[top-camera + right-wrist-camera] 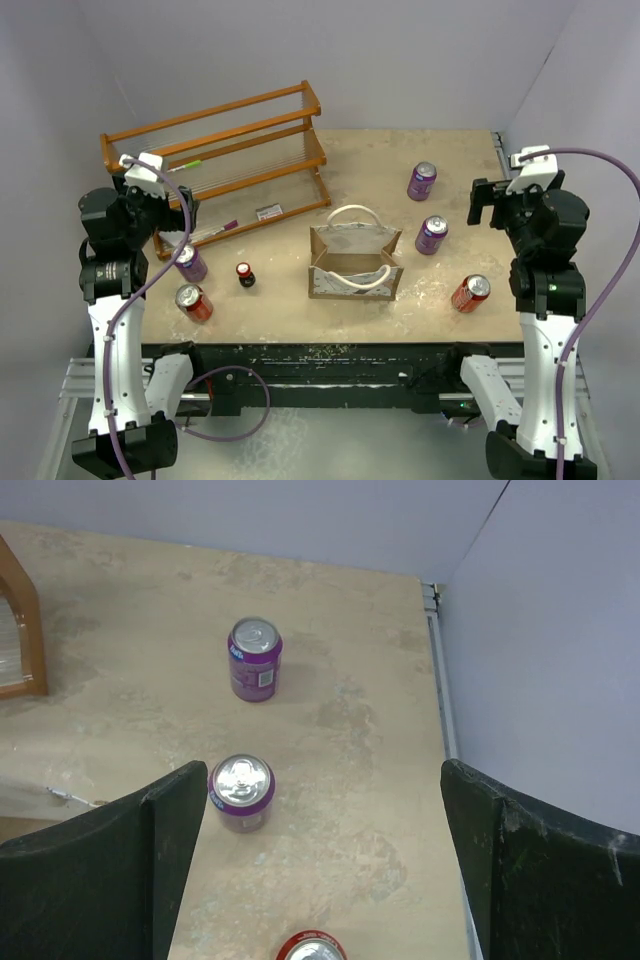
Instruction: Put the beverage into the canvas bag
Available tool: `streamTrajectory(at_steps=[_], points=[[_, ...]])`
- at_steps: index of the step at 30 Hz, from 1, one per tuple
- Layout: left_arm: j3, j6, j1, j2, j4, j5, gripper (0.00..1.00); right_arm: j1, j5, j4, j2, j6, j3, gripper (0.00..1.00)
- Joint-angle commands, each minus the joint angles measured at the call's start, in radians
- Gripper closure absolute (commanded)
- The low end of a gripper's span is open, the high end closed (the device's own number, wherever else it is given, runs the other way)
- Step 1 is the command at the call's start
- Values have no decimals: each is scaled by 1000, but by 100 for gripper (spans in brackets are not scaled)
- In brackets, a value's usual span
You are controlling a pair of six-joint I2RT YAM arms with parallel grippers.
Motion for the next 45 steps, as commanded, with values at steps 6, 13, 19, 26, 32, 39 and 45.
streamTrajectory(at_steps=[6, 13, 19, 26, 32, 39, 45], points=[[-1, 30, 19, -4, 106, 75, 1, 9, -44, 96, 14, -39, 3, 0], [19, 55, 22, 12, 106, 115, 1, 10, -50, 107, 26, -58, 8, 0], [29, 84, 23, 29, 90, 181, 1, 11, -52, 111, 23, -108, 8, 0], [59, 139, 22, 49, 42, 283, 1, 13, -131, 104, 85, -170, 6, 0], [67, 203, 3, 65, -12, 321, 1, 16, -178, 65, 189, -227, -35, 0], [65, 220, -54, 89, -35, 320, 1, 19, -239, 54, 319, -242, -89, 0], [31, 181, -119, 88, -1, 272, 1, 31, -227, 68, 443, -233, -99, 0]])
